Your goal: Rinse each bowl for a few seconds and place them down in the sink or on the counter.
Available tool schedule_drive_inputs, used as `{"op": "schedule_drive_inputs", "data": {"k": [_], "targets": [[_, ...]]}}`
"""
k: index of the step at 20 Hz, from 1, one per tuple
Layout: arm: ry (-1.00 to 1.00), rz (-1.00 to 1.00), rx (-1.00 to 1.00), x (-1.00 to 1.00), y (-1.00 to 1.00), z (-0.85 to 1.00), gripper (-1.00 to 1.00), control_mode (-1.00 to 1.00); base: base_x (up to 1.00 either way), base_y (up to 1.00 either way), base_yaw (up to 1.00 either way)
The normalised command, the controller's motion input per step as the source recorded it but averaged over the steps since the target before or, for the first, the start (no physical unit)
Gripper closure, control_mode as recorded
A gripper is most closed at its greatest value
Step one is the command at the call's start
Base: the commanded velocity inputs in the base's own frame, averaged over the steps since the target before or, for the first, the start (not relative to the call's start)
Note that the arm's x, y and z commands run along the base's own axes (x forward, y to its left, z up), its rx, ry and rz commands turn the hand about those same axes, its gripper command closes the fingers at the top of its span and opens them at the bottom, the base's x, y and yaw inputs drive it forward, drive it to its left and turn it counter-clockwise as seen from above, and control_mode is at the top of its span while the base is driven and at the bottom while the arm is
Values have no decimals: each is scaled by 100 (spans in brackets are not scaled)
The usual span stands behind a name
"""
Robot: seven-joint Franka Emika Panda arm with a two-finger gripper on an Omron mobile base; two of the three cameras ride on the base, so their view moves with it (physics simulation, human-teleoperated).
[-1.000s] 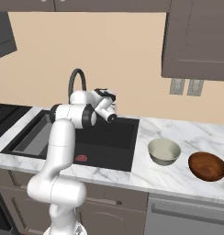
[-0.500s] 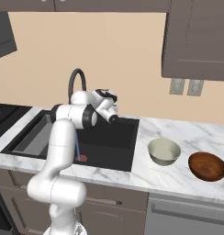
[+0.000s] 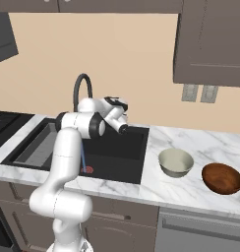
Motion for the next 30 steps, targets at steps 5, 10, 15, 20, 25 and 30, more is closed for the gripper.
{"op": "schedule_drive_inputs", "data": {"k": [5,10,15,20,25,30], "targets": [[2,1,8,0,-46,-20,100,-100,0,0,0],[1,0,7,-1,-18,26,100,-100,0,0,0],[2,0,6,-9,-30,54,100,-100,0,0,0],[6,0,6,-14,-22,68,100,-100,0,0,0],[6,0,6,-25,-19,66,100,-100,0,0,0],[3,0,5,-28,-26,67,100,-100,0,0,0]]}}
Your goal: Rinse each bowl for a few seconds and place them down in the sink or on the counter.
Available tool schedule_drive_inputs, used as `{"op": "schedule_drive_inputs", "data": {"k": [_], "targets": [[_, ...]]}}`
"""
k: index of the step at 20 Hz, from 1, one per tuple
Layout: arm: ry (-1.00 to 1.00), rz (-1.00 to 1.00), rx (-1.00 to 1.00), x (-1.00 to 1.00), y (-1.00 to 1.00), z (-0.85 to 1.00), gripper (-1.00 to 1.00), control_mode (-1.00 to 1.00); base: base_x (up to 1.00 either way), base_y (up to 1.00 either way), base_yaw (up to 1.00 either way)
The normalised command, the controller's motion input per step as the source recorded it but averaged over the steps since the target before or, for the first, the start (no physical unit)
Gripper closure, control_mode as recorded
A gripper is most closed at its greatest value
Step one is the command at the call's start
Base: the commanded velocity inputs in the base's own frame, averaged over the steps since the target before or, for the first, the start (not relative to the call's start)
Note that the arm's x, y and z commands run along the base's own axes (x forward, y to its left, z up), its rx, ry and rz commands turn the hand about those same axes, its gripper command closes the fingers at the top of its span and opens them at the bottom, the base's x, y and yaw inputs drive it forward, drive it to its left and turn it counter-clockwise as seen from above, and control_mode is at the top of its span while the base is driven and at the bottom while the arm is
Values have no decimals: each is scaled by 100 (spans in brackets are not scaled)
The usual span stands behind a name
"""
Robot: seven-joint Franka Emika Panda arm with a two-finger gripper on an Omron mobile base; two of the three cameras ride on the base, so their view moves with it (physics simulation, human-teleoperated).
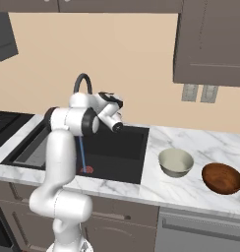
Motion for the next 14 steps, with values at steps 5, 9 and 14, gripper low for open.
{"op": "schedule_drive_inputs", "data": {"k": [5,9,14], "targets": [[3,0,5,-23,-29,69,100,-100,0,0,0],[6,0,5,-22,-24,71,100,-100,0,0,0],[7,0,2,-18,-9,76,100,-100,0,0,0]]}}
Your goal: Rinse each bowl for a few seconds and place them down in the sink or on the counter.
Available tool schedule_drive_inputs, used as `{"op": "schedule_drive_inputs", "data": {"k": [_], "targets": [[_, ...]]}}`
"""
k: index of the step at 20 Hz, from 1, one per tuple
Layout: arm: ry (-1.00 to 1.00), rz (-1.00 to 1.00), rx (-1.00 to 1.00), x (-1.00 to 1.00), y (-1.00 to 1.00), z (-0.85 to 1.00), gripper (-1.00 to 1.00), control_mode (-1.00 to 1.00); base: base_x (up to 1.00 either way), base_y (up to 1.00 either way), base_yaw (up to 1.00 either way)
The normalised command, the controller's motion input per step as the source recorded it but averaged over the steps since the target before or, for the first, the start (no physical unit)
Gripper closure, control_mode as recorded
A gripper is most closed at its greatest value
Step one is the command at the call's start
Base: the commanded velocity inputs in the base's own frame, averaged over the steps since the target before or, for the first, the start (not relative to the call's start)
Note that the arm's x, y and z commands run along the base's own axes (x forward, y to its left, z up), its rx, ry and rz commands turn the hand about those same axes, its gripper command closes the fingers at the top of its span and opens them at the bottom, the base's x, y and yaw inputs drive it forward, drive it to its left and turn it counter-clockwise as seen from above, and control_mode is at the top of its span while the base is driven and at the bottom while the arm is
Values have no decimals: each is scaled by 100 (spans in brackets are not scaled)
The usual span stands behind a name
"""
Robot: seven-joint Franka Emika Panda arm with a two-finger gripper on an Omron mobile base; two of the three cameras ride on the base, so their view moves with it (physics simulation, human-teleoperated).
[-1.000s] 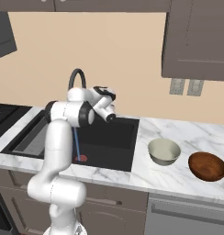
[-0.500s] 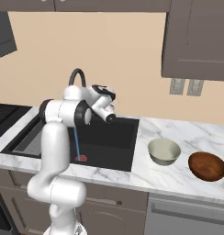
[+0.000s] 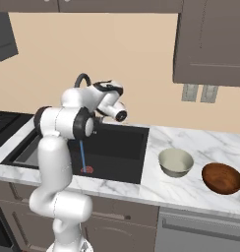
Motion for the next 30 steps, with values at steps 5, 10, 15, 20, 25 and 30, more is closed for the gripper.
{"op": "schedule_drive_inputs", "data": {"k": [5,10,15,20,25,30], "targets": [[8,0,1,-21,-4,75,100,-100,0,0,0],[12,0,0,-20,0,68,-100,-100,0,0,0],[15,-1,1,-23,-16,52,-100,-100,0,0,0],[21,-5,6,-16,-40,31,-100,-100,0,0,0],[31,-7,5,-17,-39,33,-100,-100,0,0,0],[34,-10,4,-30,-29,37,-100,-100,0,0,0]]}}
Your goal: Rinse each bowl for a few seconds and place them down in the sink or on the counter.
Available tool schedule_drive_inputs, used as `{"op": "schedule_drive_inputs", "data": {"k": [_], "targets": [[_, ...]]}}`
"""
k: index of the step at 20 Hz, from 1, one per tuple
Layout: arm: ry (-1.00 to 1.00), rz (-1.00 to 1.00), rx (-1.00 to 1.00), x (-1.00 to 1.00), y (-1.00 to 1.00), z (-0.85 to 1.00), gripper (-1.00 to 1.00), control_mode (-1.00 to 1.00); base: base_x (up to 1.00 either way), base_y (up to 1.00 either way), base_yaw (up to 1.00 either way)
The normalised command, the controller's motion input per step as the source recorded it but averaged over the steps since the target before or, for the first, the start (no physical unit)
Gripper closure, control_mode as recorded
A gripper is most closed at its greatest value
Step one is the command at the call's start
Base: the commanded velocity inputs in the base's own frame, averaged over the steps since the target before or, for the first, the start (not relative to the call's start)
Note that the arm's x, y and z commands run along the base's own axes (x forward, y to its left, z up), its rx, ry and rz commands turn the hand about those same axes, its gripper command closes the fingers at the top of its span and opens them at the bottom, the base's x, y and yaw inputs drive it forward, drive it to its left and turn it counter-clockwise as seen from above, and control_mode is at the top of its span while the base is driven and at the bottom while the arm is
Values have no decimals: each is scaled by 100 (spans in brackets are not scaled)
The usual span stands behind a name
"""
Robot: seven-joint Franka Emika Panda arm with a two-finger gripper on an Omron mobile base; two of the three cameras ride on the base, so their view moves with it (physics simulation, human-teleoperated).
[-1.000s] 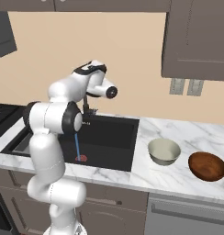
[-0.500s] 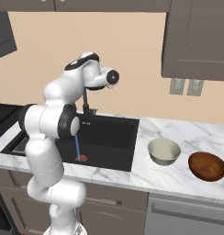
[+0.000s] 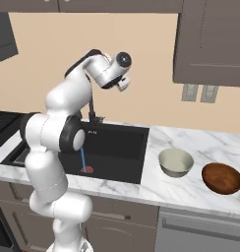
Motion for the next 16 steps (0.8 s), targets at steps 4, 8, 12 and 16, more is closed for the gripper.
{"op": "schedule_drive_inputs", "data": {"k": [4,8,12,16], "targets": [[32,-11,9,-45,-20,38,-100,-100,0,0,0],[26,-10,7,-55,-13,34,-100,-100,0,0,0],[17,-10,4,-67,-13,24,-100,-100,0,0,0],[4,-8,3,-82,-18,5,-100,-100,0,0,0]]}}
